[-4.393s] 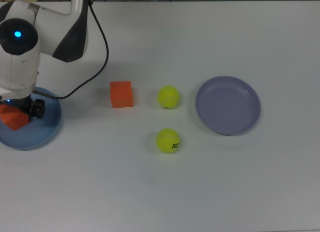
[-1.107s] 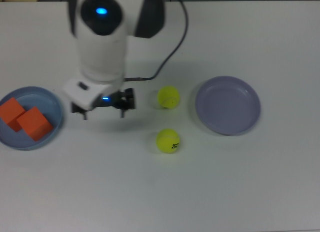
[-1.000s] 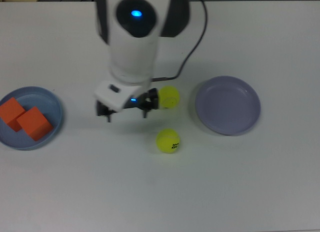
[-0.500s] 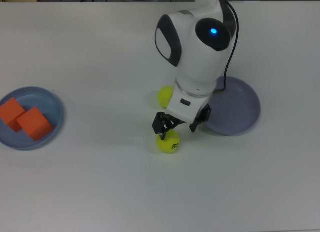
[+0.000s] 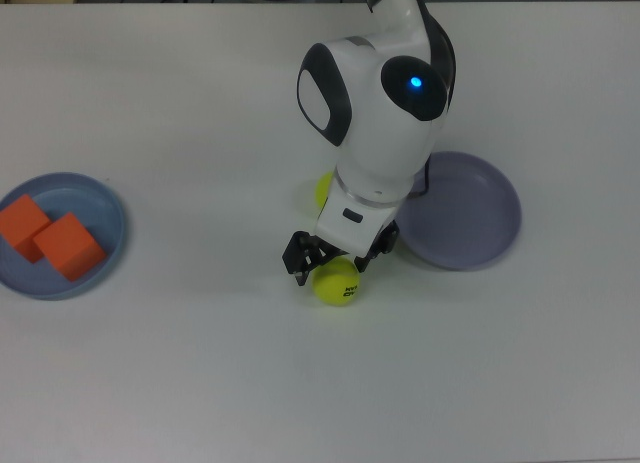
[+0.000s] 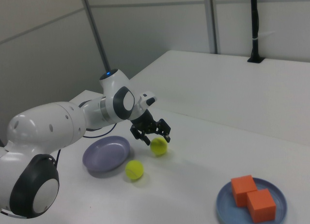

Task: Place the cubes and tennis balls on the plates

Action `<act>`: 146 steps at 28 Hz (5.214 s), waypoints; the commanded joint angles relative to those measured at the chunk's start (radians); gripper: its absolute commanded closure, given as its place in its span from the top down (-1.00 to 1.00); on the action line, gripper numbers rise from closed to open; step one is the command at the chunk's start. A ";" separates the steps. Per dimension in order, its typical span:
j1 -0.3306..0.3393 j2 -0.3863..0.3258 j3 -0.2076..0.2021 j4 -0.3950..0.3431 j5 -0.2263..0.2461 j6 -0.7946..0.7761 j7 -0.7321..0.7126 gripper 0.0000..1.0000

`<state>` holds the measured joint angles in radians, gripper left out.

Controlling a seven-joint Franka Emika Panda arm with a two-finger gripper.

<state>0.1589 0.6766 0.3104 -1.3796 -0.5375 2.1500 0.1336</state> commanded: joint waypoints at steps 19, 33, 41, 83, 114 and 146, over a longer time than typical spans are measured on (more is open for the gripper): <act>0.031 -0.075 0.006 -0.026 0.059 -0.060 0.017 -1.00; 0.037 -0.115 0.188 -0.035 0.102 -0.288 0.178 1.00; 0.057 -0.121 0.191 -0.024 0.106 -0.309 0.247 1.00; -0.041 -0.051 0.161 -0.087 -0.029 -0.424 0.040 -1.00; 0.022 -0.221 0.219 0.033 0.139 -0.441 0.129 1.00; 0.011 -0.469 -0.353 0.132 0.465 -0.662 -0.279 1.00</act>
<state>0.1708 0.2452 -0.0294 -1.2391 -0.0977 1.5449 -0.1258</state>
